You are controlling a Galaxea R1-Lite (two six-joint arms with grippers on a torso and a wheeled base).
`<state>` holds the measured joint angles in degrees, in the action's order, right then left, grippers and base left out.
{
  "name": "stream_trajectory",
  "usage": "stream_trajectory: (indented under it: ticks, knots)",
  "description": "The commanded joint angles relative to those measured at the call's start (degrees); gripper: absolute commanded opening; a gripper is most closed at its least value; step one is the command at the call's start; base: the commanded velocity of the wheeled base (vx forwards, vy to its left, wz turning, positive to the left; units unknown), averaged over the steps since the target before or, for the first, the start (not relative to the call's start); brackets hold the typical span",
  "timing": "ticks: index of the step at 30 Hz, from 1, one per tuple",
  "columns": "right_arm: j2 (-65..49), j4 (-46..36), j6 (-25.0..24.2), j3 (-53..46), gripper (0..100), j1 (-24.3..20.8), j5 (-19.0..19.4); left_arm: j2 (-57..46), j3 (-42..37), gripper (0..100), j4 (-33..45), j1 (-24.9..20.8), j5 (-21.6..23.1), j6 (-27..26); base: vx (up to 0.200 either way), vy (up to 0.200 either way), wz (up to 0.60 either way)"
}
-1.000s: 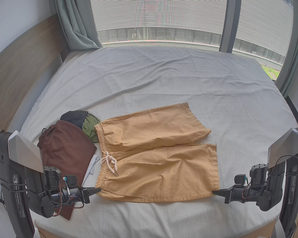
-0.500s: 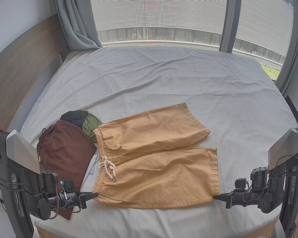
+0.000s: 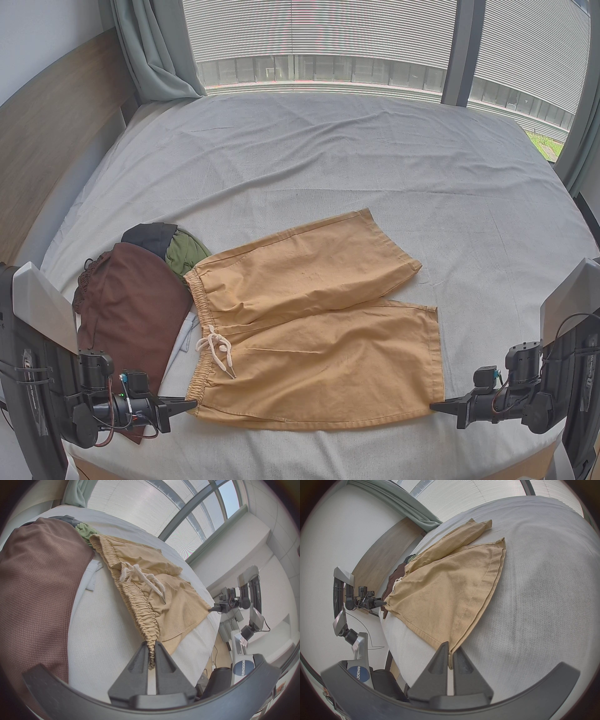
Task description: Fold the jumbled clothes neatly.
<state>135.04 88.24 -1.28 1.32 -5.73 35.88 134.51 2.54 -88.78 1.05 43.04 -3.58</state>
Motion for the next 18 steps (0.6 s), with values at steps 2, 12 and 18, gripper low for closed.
stream_trajectory:
  ticks: [2, 12, 18]
  knots:
    - [0.1, 0.0, 1.2, -0.9, 0, -0.2, 0.5, 1.3, -1.6, 0, 0.1, 0.7, 0.9, -3.1, 0.0, 0.0, 0.0]
    - [0.1, 0.0, 2.8, -1.3, 0, 0.2, 1.7, 2.9, -2.4, 0, 0.1, 1.8, 3.4, -7.4, 0.0, 0.0, 0.0]
    - [-0.7, 0.1, 2.7, -1.0, 0, 0.5, 4.1, 1.9, -1.5, 0, 0.0, 1.9, 3.8, -7.1, 0.0, 0.0, 0.0]
